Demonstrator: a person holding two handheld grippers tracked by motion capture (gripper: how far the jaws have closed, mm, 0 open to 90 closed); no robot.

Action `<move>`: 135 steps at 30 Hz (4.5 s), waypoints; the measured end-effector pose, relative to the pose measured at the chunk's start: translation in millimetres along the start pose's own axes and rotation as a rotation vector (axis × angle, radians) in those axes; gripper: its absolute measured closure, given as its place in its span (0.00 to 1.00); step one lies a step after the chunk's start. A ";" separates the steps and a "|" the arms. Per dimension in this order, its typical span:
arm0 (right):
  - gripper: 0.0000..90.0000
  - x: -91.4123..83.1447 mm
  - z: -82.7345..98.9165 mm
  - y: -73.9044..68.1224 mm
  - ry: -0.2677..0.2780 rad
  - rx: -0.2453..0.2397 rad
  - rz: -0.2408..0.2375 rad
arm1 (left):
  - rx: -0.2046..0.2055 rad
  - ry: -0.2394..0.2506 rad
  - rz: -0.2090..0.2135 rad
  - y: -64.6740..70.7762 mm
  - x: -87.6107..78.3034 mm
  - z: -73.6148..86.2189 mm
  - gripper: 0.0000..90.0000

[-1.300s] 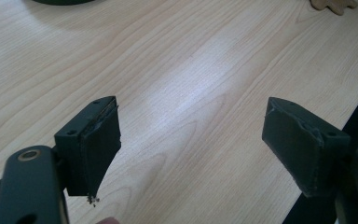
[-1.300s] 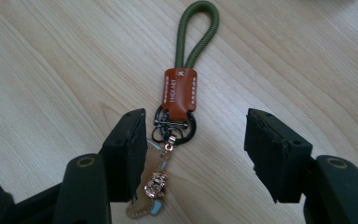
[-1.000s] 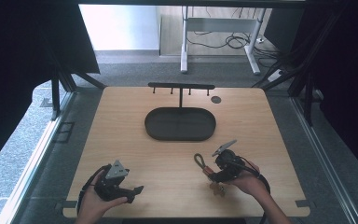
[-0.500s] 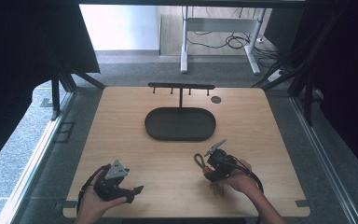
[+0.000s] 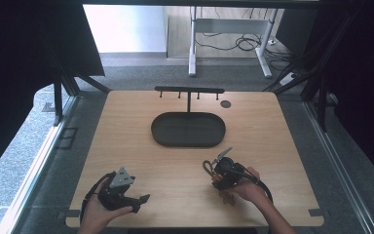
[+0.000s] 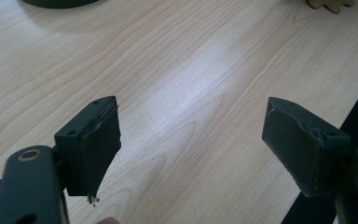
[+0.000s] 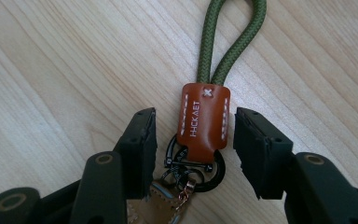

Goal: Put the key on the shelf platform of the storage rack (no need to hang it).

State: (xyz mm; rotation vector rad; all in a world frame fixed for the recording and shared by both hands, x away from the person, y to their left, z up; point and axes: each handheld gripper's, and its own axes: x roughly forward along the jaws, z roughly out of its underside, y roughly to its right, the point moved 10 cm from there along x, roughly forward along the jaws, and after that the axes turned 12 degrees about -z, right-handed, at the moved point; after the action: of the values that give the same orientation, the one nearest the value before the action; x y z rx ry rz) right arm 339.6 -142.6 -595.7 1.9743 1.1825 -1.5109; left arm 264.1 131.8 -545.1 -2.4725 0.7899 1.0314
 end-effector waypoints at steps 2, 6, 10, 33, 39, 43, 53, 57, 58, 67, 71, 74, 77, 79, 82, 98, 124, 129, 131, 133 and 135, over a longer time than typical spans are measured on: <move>0.57 1.3 0.5 1.0 -0.008 -0.007 0.008 | -0.001 0.009 0.000 0.0 -0.1 -1.3 0.22; 0.61 2.7 1.0 3.1 -0.006 -0.001 0.005 | -0.003 0.012 -0.002 -0.1 -0.4 -1.6 0.22; 0.66 2.5 1.1 3.3 -0.013 0.005 -0.009 | -0.003 0.013 -0.002 0.2 -0.5 -2.0 0.22; 0.73 2.5 -1.8 6.1 -0.069 0.013 -0.025 | -0.001 0.006 0.000 1.1 1.9 -1.2 0.22; 0.73 2.6 -2.3 5.9 -0.081 0.017 -0.023 | -0.001 0.009 -0.002 0.3 0.9 -1.6 0.22; 0.74 2.8 -3.0 5.9 -0.096 0.017 -0.017 | -0.002 0.011 -0.003 -0.5 0.1 -1.8 0.22; 0.74 -8.6 -10.3 2.3 -0.115 0.000 -0.032 | -0.019 0.027 -0.014 -6.2 -4.0 -2.8 0.22; 0.74 -25.1 -17.7 -2.4 -0.098 -0.026 -0.018 | -0.018 0.030 -0.015 -5.6 -4.8 -3.5 0.22; 0.74 -28.4 -18.8 -3.4 -0.097 -0.031 -0.018 | -0.018 0.030 -0.015 -5.6 -4.8 -3.5 0.22; 0.74 -48.4 -25.8 -5.8 -0.092 -0.061 -0.014 | -0.016 0.024 -0.013 -5.6 -3.3 -2.9 0.22; 0.74 -59.8 -31.1 -3.5 -0.079 -0.064 -0.005 | -0.018 0.026 -0.015 -6.1 -3.9 -3.0 0.22; 0.74 -67.9 -34.4 -2.6 -0.070 -0.068 -0.002 | -0.019 0.026 -0.016 -6.3 -4.0 -3.1 0.22; 0.74 -75.4 -37.4 -1.4 -0.058 -0.071 0.002 | -0.018 0.026 -0.015 -6.3 -3.3 -3.0 0.22; 0.74 -80.0 -39.2 -0.6 -0.049 -0.069 0.003 | -0.018 0.024 -0.014 -6.0 -2.9 -2.9 0.22; 0.74 -83.7 -40.6 0.8 -0.044 -0.069 0.006 | -0.017 0.023 -0.014 -5.9 -2.4 -2.8 0.22; 0.74 -97.4 -56.0 12.7 -0.027 -0.065 0.016 | -0.016 0.020 -0.013 -6.4 -1.9 -2.2 0.22; 0.74 -107.8 -69.7 34.4 -0.021 -0.019 0.024 | -0.016 0.018 -0.013 -6.2 -1.0 -2.0 0.22; 0.74 -107.4 -72.2 39.1 -0.019 -0.009 0.025 | -0.017 0.018 -0.012 -6.3 -1.0 -2.1 0.22; 0.74 -107.2 -73.8 42.4 -0.020 -0.003 0.031 | -0.017 0.018 -0.012 -6.7 -1.3 -1.8 0.22; 0.74 -107.4 -75.0 45.5 -0.018 -0.004 0.043 | -0.017 0.018 -0.011 -6.5 -1.7 -1.9 0.22; 0.74 -107.7 -75.8 47.8 -0.019 -0.004 0.046 | -0.018 0.020 -0.010 -6.6 -1.9 -2.2 0.22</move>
State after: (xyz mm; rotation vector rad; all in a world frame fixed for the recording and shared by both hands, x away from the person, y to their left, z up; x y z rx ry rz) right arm 416.0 -156.4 -479.1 1.9669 1.1244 -1.4998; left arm 268.1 136.5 -541.6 -2.5031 0.7760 1.0167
